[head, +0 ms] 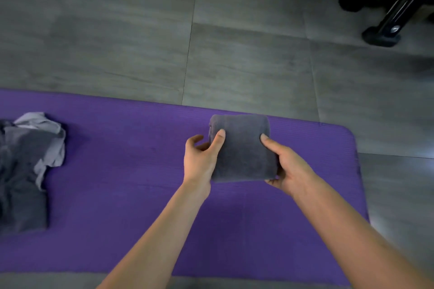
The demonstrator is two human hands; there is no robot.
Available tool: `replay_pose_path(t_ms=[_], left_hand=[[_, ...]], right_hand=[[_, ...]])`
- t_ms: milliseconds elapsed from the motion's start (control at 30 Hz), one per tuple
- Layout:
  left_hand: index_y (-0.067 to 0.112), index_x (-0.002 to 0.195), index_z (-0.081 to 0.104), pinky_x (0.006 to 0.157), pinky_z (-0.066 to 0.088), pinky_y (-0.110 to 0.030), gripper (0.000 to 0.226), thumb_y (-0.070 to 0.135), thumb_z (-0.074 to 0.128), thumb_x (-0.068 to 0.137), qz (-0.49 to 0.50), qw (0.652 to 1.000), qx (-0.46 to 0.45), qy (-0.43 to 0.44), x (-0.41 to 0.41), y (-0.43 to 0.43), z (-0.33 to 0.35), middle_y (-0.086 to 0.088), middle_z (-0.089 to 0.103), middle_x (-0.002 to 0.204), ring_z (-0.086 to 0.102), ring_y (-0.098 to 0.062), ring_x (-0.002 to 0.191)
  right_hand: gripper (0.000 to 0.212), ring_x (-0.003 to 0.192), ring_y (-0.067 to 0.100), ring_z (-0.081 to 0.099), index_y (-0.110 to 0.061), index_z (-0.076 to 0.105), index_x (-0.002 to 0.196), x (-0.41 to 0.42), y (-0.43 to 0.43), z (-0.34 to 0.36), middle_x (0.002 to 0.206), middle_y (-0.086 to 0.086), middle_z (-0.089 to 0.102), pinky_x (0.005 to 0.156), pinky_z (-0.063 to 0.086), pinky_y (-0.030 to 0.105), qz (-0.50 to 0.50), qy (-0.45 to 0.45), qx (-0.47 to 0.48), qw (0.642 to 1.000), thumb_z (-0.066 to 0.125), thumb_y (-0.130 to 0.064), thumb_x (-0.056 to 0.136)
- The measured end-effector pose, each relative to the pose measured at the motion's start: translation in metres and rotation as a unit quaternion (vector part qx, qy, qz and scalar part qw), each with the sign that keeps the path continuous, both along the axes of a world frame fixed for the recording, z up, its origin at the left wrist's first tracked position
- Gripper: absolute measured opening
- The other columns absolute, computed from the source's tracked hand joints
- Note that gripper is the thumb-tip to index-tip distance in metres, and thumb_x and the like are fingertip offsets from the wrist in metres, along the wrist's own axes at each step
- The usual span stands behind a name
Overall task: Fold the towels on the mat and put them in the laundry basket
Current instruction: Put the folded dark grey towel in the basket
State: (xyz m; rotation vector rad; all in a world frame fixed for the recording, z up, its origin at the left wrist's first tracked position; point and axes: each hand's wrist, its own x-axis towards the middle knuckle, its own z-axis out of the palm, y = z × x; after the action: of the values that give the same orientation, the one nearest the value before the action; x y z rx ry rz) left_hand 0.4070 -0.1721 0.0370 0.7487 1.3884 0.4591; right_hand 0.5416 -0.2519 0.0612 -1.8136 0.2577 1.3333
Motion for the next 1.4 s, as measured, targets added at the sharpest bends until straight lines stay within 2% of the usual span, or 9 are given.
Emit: replay_pose_path(t_ms=[233,433,600,700,800,967,1067,1267,1400], left_hand=[[0.020,0.122,0.057,0.087,0.054,-0.039,0.076,0.048,0.082,0.056,-0.048,0.991,-0.107,-0.061,-0.063,0.003,0.162,0.003,0.065,0.116,0.062,-0.018,0.105],[0.014,0.135,0.047,0.075,0.055,-0.036,0.101,0.036,0.088,0.045,-0.123,0.974,-0.158,-0.109,-0.150,0.028,0.305,-0.005,0.062,0.123,0.061,-0.025,0.109],[0.015,0.114,0.064,0.082,0.052,-0.035,0.053,0.029,0.078,0.064,-0.172,0.974,-0.118,-0.091,-0.222,0.045,0.407,-0.002,0.068,0.108,0.061,-0.021,0.102],[0.019,0.099,0.069,0.061,0.046,-0.023,0.018,0.024,0.068,0.081,-0.213,0.967,-0.091,-0.111,-0.275,0.041,0.458,0.005,0.069,0.082,0.059,-0.011,0.073],[0.021,0.095,0.067,0.050,0.035,-0.019,0.010,0.025,0.065,0.085,-0.219,0.965,-0.074,-0.121,-0.344,0.030,0.493,0.009,0.062,0.070,0.050,-0.005,0.052],[0.023,0.080,0.067,0.069,0.037,-0.027,0.007,0.029,0.070,0.081,-0.138,0.979,-0.083,-0.124,-0.484,0.016,0.521,0.006,0.064,0.079,0.054,-0.012,0.074],[0.022,0.081,0.064,0.065,0.039,-0.027,0.011,0.032,0.069,0.082,-0.095,0.988,-0.071,-0.096,-0.567,0.019,0.535,0.005,0.062,0.072,0.054,-0.013,0.069],[0.020,0.085,0.068,0.077,0.047,-0.031,0.006,0.026,0.067,0.084,-0.016,0.995,-0.045,-0.090,-0.731,0.054,0.544,0.005,0.070,0.071,0.062,-0.017,0.077],[0.021,0.085,0.063,0.044,0.039,-0.016,0.006,0.027,0.062,0.088,-0.017,0.994,-0.039,-0.098,-0.857,0.093,0.545,0.007,0.061,0.058,0.055,-0.007,0.048]], right_hand=[[0.031,0.082,0.011,0.070,-0.012,0.071,0.097,-0.059,-0.014,0.167,0.091,0.000,0.075,0.066,0.049,0.027,-0.027,-0.053,0.042,0.997,0.072,-0.037,0.078],[0.040,0.084,0.016,0.069,-0.002,0.067,0.102,-0.135,-0.017,0.316,0.092,0.004,0.074,0.064,0.048,0.024,-0.032,-0.073,0.075,0.994,0.072,-0.034,0.080],[0.034,0.080,0.010,0.068,-0.003,0.067,0.103,-0.213,-0.014,0.415,0.095,0.003,0.073,0.053,0.048,0.013,-0.009,-0.064,0.105,0.992,0.069,-0.031,0.083],[0.030,0.076,0.008,0.067,-0.002,0.069,0.098,-0.267,-0.020,0.461,0.093,0.002,0.073,0.049,0.046,0.011,0.001,-0.069,0.113,0.991,0.068,-0.029,0.084],[0.017,0.065,0.002,0.066,-0.010,0.070,0.086,-0.334,-0.026,0.492,0.078,-0.007,0.073,0.047,0.045,0.011,0.006,-0.067,0.127,0.990,0.067,-0.027,0.085],[0.019,0.083,0.014,0.064,-0.013,0.071,0.081,-0.461,-0.020,0.512,0.075,-0.007,0.073,0.072,0.042,0.025,0.040,-0.055,0.110,0.992,0.072,-0.032,0.080],[0.017,0.081,0.012,0.063,-0.014,0.070,0.078,-0.540,-0.005,0.521,0.071,-0.009,0.072,0.080,0.040,0.029,0.070,-0.048,0.118,0.989,0.072,-0.031,0.080],[0.014,0.067,0.004,0.060,-0.011,0.067,0.088,-0.696,0.050,0.531,0.076,-0.007,0.069,0.051,0.040,0.015,0.124,-0.029,0.134,0.983,0.069,-0.024,0.083],[0.016,0.067,0.008,0.060,-0.010,0.066,0.095,-0.813,0.103,0.526,0.080,-0.002,0.068,0.040,0.040,0.011,0.143,-0.010,0.128,0.981,0.070,-0.020,0.083]])
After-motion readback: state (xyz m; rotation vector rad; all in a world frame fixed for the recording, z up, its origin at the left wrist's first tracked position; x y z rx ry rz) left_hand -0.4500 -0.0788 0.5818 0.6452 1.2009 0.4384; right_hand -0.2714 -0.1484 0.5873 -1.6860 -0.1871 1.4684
